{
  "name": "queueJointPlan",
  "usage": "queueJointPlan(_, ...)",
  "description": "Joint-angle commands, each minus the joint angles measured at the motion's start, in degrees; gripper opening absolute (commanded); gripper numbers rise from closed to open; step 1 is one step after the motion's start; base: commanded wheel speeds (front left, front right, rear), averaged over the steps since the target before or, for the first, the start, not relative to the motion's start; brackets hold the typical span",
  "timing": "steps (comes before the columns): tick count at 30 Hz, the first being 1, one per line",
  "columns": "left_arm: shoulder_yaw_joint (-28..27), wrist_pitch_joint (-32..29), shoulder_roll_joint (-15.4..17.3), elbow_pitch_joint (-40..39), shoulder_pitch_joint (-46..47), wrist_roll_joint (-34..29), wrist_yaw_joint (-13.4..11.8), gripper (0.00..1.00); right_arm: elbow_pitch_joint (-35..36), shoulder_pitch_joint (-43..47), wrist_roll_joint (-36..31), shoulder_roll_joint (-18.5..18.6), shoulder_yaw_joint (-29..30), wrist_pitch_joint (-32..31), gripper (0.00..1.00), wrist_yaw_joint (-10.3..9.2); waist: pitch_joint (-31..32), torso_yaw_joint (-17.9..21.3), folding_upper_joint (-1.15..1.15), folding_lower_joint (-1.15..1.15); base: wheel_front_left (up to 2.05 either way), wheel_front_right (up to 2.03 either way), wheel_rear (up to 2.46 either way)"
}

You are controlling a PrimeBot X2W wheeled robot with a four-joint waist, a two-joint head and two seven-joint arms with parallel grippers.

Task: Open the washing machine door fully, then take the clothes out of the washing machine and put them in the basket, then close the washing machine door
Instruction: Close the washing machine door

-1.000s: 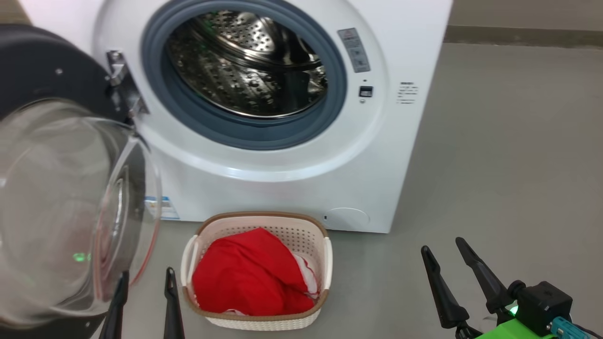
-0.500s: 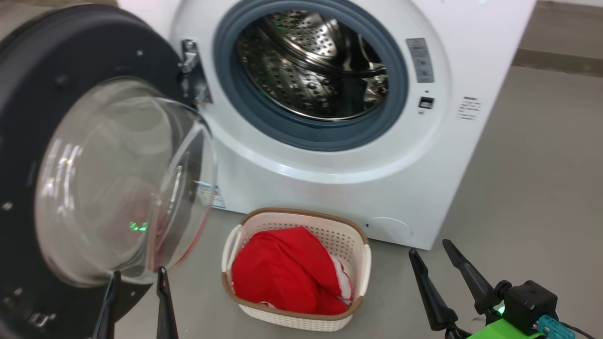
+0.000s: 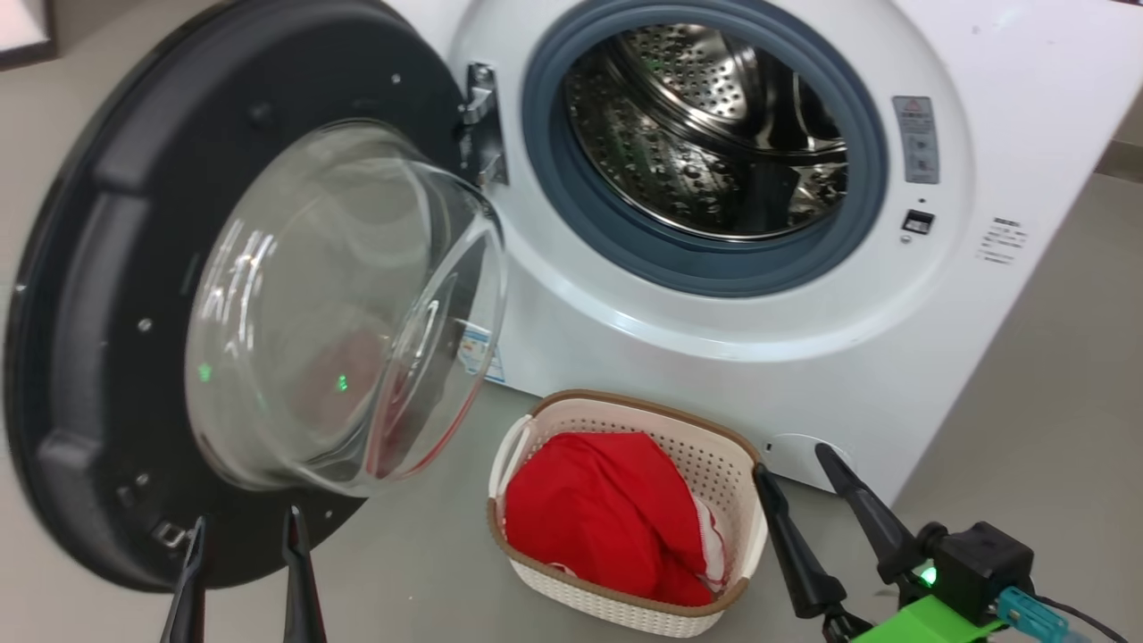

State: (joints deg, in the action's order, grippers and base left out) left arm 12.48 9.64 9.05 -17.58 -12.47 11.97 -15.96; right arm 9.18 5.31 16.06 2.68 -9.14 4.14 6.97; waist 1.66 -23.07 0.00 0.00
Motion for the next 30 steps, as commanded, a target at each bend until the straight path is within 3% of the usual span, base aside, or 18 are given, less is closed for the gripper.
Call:
queueJointPlan(1, -2.2, 0.1, 0.6, -1.6, 1.8, 0.3, -0.6, 1.00, 1.3, -3.3, 0.2, 0.2, -1.9, 0.5, 1.00, 0.52, 0.1, -1.3, 0.00, 0.00, 0.00, 0.00, 0.00)
queueJointPlan(15, -3.4, 0.5, 0.8, -1.5, 1.2, 1.2, -1.6, 1.00, 0.1, -4.5, 1.2, 0.2, -4.8, 0.6, 1.00, 0.52, 0.4, -5.6, 0.00, 0.00, 0.00, 0.00, 0.00)
queueJointPlan(29, -3.4, 0.7, 1.1, -1.8, 1.4, 1.4, -1.9, 1.00, 0.0, -4.8, 1.2, 0.2, -5.1, 0.8, 1.00, 0.52, -0.4, -6.2, 0.00, 0.00, 0.00, 0.00, 0.00)
queueJointPlan(30, -3.4, 0.8, 1.1, -1.9, 1.5, 1.4, -1.9, 0.93, 0.0, -4.8, 1.2, 0.2, -5.0, 0.9, 1.00, 0.52, -0.4, -6.2, 0.00, 0.00, 0.00, 0.00, 0.00)
